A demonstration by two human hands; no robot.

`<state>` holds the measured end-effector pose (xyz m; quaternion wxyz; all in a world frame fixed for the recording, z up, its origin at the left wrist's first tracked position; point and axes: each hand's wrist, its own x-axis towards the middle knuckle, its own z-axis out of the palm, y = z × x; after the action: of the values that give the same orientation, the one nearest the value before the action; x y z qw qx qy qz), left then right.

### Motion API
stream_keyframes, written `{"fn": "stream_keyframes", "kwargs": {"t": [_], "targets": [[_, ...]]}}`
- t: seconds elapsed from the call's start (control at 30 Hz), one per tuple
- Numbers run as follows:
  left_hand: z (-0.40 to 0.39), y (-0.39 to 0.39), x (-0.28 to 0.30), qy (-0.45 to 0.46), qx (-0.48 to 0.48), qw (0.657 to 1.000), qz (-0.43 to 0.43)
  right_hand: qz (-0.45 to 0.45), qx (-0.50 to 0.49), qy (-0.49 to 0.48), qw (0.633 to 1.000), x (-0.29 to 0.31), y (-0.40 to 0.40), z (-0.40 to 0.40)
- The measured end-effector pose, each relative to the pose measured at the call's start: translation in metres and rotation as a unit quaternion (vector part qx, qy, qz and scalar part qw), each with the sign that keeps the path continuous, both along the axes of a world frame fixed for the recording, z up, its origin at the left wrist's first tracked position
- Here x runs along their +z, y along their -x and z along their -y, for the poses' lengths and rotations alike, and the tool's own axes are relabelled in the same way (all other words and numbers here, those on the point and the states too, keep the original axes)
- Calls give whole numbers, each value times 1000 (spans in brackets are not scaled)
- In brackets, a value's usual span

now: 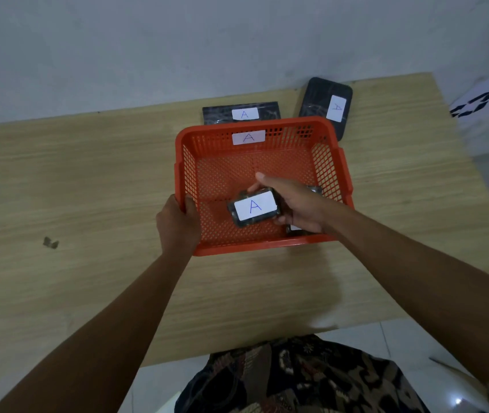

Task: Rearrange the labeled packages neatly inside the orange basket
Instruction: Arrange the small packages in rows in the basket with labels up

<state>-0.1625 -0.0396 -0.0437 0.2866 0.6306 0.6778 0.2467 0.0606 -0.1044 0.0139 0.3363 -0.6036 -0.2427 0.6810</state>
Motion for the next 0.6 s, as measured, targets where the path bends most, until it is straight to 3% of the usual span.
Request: {"fn": "stream_keyframes", "kwargs": {"t": [0.1, 0.17, 0.27, 0.37, 0.6], "targets": [[1, 0, 1, 5, -1, 1000, 4, -84, 24, 33, 996, 2, -9, 7], [1, -1, 1, 6, -2, 1000, 5, -86, 53, 35, 994, 3, -15, 11], [1, -1, 1, 2, 1, 1000, 2, 29, 129, 21, 991, 4, -22, 15], [1, 0, 1, 2, 0, 1000, -4, 177, 255, 6, 950, 5, -19, 15], [1, -2, 4, 10, -1, 1000, -10, 214, 316, 3, 924, 8, -12, 9]]}}
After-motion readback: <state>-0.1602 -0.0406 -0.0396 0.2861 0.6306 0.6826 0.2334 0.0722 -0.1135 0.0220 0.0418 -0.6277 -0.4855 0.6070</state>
